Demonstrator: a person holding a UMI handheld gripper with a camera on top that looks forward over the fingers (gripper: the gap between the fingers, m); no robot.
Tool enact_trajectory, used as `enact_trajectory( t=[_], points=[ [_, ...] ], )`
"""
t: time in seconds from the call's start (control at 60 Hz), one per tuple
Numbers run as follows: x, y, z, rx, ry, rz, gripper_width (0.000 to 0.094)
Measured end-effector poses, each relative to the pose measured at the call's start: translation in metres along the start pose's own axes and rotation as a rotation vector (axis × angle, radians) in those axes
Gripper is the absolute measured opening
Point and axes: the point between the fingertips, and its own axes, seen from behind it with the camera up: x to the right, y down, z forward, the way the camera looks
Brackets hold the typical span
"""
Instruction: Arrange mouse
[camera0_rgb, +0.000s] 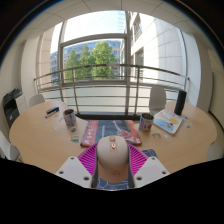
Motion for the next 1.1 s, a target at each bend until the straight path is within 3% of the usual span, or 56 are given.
enact_trajectory(
  t=[0.133,0.25,0.283,0.35,0.417,0.767,1.1],
  points=[
    [0.035,0.090,0.040,-0.144,-0.026,-0.024,0.0414],
    [0.044,0.125,0.051,-0.216,-0.035,-0.014,0.0479],
    [0.043,0.123,0.051,-0.201,-0.044,-0.016,0.0509],
    [0.046,0.123,0.049,-0.191,-0.041,-0.031,0.0622],
    [0.046,0.109,0.035,-0.181,-0.041,-0.024,0.0850],
    [0.044,0.044,-0.116,-0.067,-0.010,-0.054,0.0843],
    [0.050,0.064,-0.258,-0.055,0.038,-0.049,0.0846]
  ],
)
